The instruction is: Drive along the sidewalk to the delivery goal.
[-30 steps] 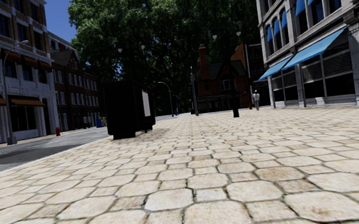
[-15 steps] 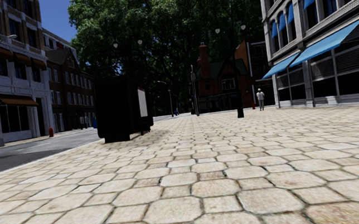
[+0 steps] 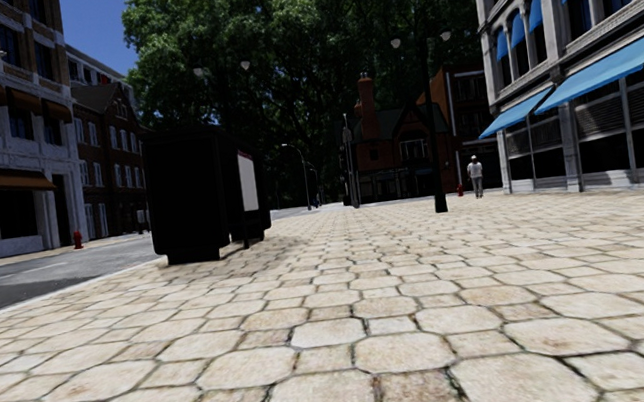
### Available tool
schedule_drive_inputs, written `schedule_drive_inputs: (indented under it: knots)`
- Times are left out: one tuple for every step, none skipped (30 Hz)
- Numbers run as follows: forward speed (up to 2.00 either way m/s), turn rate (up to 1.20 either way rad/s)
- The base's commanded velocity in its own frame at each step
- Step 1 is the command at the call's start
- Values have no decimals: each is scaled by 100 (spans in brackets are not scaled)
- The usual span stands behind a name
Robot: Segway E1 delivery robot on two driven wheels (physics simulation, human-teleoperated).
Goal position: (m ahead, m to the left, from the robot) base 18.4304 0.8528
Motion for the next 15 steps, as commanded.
schedule_drive_inputs:
  knots:
    - [200,0]
    - [200,0]
    - [200,0]
    - [200,0]
    - [200,0]
    - [200,0]
    - [200,0]
    - [200,0]
    - [200,0]
    - [200,0]
    - [200,0]
    - [200,0]
    - [200,0]
    - [200,0]
    - [200,0]
